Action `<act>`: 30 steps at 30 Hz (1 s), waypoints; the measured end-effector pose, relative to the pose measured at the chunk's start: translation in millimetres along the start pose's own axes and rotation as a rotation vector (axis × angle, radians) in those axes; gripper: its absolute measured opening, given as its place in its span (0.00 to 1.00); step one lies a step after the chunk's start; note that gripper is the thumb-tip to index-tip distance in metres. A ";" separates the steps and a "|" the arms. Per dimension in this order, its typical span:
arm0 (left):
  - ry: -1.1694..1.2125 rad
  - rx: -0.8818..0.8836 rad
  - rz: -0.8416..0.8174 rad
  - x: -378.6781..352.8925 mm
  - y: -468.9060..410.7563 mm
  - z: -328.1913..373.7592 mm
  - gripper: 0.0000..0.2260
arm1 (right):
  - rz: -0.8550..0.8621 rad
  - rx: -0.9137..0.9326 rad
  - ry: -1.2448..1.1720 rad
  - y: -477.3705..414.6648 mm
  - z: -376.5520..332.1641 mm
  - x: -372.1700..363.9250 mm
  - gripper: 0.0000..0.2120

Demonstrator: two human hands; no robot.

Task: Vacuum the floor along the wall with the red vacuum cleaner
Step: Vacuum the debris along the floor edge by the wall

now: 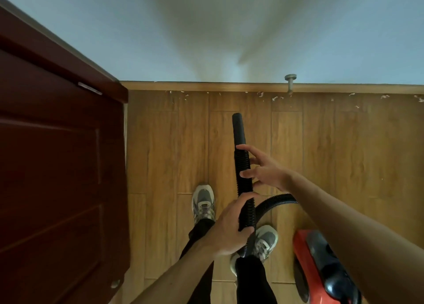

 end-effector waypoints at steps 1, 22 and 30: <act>0.027 0.016 0.001 2.6 -2.5 -1.4 0.32 | -0.001 0.000 0.017 -4.0 -3.7 -3.9 0.34; 0.143 0.274 -0.122 -103.0 -32.6 8.1 0.26 | 0.346 -0.022 -0.207 30.0 110.8 48.0 0.28; -0.054 0.228 -0.178 -184.7 -25.3 27.1 0.23 | 0.591 -0.113 -0.511 94.0 225.0 67.8 0.27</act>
Point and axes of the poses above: each hand's wrist, its own y-axis away from the middle knuckle, its own x-axis out of the back of the hand, z = x × y, the point moved 1 cm from there along -y, towards the middle knuckle, and after that the axes turned 9 degrees about z, right-handed, at the moved point
